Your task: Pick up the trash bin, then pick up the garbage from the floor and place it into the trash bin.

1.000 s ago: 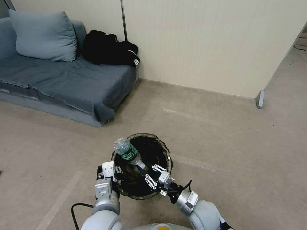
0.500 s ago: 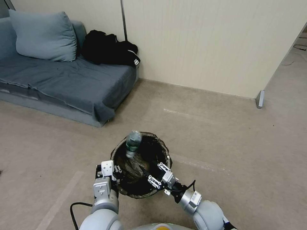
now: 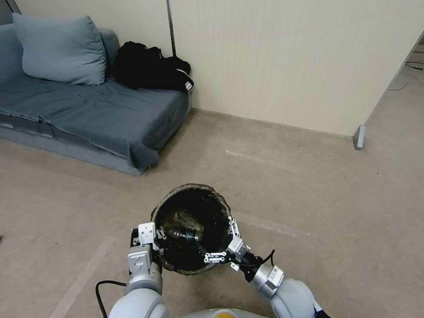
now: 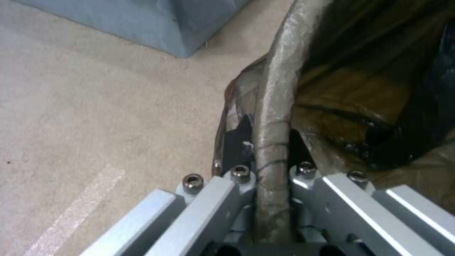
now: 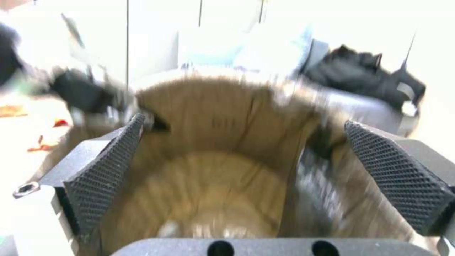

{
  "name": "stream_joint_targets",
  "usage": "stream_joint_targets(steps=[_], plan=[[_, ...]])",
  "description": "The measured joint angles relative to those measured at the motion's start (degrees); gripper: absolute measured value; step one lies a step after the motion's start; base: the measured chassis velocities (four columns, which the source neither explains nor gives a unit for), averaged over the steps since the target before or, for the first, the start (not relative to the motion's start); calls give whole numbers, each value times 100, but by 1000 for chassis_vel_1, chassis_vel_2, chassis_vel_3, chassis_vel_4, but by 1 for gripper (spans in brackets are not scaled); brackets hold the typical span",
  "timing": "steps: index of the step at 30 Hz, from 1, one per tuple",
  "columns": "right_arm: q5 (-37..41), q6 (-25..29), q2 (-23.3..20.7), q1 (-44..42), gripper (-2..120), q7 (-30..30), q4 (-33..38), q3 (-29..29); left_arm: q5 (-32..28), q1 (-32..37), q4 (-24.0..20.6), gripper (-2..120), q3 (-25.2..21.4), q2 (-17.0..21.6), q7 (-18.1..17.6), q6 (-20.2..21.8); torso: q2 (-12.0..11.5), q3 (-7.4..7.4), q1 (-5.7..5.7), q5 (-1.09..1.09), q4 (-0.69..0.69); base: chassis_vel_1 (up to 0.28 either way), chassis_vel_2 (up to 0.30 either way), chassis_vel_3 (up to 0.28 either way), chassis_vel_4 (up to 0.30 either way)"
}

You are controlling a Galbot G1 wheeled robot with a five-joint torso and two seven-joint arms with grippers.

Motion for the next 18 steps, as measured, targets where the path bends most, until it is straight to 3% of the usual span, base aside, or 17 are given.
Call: stream_joint_targets(steps=[3, 7, 8, 11, 18], plan=[[-156, 154, 60, -158, 100, 152, 553, 137, 8, -37, 108, 0, -43, 19, 51, -69, 0, 0, 0, 0, 1, 0, 0, 0, 0], [-195, 176, 312, -482, 100, 553, 1789, 411, 22, -68, 228, 0, -78, 40, 91, -186, 0, 0, 0, 0, 1, 0, 0, 0, 0], [-195, 176, 312, -482, 100, 553, 1789, 411, 22, -68, 228, 0, -78, 40, 91, -186, 0, 0, 0, 0, 1, 0, 0, 0, 0], [-228, 53, 613, -809, 100, 1063, 2525, 777, 26, -68, 245, 0, -83, 41, 92, -230, 0, 0, 0, 0, 1, 0, 0, 0, 0], [-371, -182, 1130, -1350, 100, 1874, 2645, 1512, -47, -96, 232, 0, -123, 48, 62, -243, 0, 0, 0, 0, 0, 0, 0, 0, 0]])
